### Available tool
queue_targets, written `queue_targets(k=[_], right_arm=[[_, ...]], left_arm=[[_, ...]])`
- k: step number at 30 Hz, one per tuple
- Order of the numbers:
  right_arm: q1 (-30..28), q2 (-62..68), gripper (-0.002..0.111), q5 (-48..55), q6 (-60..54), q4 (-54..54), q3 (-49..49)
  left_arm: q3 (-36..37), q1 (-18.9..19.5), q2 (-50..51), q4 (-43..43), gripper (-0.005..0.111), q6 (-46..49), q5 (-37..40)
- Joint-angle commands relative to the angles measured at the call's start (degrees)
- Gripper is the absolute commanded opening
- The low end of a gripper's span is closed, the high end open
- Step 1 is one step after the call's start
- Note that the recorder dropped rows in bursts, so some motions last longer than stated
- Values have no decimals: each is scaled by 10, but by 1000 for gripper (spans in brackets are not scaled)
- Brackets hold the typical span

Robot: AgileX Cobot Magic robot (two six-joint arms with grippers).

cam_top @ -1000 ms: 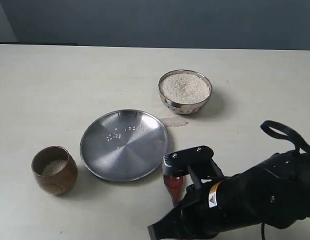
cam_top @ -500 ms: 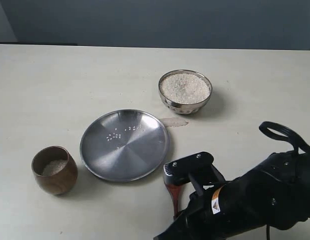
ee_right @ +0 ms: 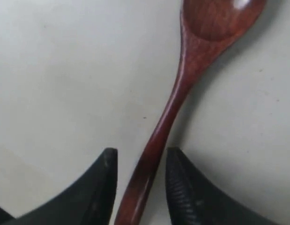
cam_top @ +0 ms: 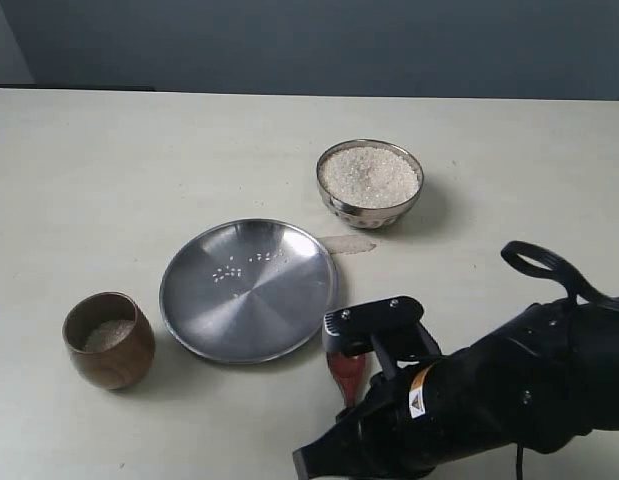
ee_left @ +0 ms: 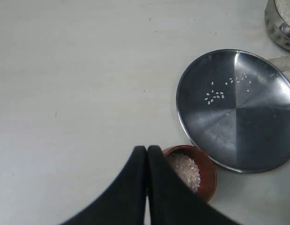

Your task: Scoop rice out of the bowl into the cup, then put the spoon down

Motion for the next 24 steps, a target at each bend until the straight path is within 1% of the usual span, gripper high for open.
queue_targets(k=[1, 3, 5, 8, 10, 16, 19, 24], right_arm=[[1, 22, 34, -6, 1, 0, -2], [1, 28, 34, -7, 1, -4, -2], [1, 30, 28, -8, 1, -18, -2], [0, 30, 9, -16, 6, -39, -2], [0, 30, -1, -26, 14, -52, -2], [-7, 30, -1, -50, 29, -83, -2], [-35, 30, -1, -25, 35, -101, -2], [-106, 30, -1, 31, 42, -165, -2]], left_arm=[[-2, 0, 0, 1, 0, 0, -5], [-2, 0, 0, 1, 0, 0, -5], [-2, 0, 0, 1, 0, 0, -5], [-2, 0, 0, 1, 0, 0, -5], [-2, 0, 0, 1, 0, 0, -5], [-2, 0, 0, 1, 0, 0, -5], [-2, 0, 0, 1, 0, 0, -5], [-2, 0, 0, 1, 0, 0, -5]])
